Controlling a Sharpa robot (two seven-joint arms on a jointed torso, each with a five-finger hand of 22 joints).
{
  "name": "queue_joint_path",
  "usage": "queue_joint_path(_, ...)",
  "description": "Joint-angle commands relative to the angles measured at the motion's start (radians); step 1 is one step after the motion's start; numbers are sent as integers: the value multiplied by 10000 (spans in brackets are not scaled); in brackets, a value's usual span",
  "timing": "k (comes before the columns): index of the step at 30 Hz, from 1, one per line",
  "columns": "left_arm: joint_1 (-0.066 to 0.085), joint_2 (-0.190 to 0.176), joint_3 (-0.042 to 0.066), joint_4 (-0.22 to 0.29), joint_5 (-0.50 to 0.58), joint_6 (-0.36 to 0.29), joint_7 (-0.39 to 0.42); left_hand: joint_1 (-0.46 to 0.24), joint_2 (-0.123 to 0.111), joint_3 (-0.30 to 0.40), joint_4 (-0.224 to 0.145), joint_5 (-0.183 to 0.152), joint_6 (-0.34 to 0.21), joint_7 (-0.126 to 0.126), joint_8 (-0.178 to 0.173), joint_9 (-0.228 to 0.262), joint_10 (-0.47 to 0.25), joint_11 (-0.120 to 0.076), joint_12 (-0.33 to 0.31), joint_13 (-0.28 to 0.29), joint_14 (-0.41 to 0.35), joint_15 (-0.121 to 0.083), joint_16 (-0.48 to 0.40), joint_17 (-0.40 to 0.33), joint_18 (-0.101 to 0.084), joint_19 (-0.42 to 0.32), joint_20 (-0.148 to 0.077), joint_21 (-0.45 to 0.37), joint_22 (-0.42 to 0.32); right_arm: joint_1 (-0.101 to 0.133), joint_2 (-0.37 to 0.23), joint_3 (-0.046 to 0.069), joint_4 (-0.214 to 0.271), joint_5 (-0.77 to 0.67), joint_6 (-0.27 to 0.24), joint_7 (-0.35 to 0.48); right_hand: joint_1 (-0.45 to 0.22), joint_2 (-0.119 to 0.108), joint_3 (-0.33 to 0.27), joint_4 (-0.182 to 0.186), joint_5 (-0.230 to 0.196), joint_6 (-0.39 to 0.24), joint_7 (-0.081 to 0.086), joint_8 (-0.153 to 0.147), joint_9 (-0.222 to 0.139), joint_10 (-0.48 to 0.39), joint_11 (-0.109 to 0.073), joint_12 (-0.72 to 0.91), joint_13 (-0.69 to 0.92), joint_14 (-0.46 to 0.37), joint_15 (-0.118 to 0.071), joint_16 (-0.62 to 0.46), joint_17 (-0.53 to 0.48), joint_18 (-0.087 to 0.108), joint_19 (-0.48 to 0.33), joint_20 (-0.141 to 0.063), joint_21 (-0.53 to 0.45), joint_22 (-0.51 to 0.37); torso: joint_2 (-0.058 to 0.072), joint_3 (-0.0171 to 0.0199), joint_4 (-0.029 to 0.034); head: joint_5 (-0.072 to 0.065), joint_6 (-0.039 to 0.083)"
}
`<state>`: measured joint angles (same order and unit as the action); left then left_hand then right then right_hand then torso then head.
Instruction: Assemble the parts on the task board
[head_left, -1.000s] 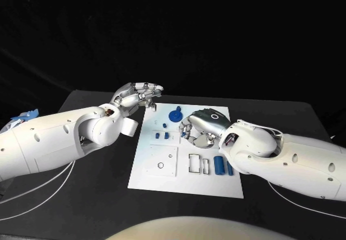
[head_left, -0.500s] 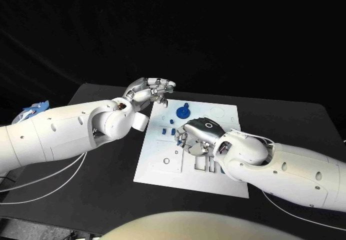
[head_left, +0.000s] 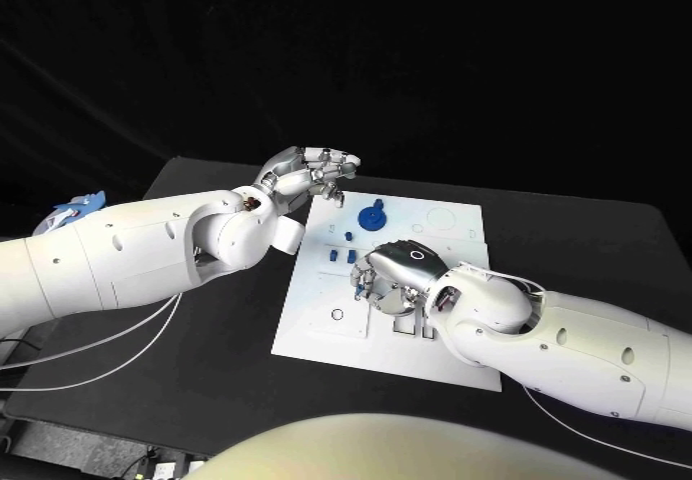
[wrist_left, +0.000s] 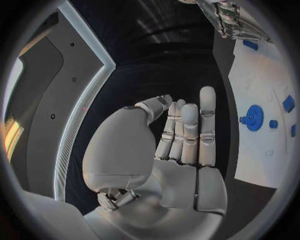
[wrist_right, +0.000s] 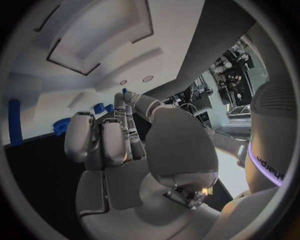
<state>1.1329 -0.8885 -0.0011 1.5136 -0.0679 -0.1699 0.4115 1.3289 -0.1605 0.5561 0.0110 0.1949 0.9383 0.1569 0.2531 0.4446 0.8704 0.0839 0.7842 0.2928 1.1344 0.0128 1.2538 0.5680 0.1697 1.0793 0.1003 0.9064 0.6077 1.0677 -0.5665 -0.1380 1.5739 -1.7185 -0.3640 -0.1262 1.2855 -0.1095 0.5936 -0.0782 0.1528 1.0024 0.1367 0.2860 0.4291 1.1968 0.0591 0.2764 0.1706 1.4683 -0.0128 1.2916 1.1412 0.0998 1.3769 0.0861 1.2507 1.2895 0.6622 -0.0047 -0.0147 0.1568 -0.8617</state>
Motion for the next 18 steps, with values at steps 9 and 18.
queue_joint_path(9, 2, 33, 7, 7, -78, 192, 44, -42, 19, 46, -19, 26, -53, -21, -33, 8, -80, 18, -55, -14, -19, 24, 53, 7, 137, -2, 71, -53, -2, -83, 88, -8, -112, -80, 186, 107, -99, 40, -1, 46, -37, 26, -16, 20, 17, -70, 11, -64, 23, 261, -52, 29, -20, -138, -26, 8, -29, -6, -13, -3, -7, 0, -43)
queue_joint_path(18, 2, 29, 7, 8, -82, 202, 39, -45, 23, 42, -20, 25, -56, -15, -27, 39, -88, 27, -73, -28, -30, 34, 60, 15, 137, -8, 80, -57, 0, -98, 131, -16, -240, -116, 262, 68, -99, 40, -1, 46, -37, 26, -16, 20, 17, -70, 11, -64, 23, 261, -52, 29, -20, -138, -26, 8, -29, -6, -11, -13, 12, -35, -54)
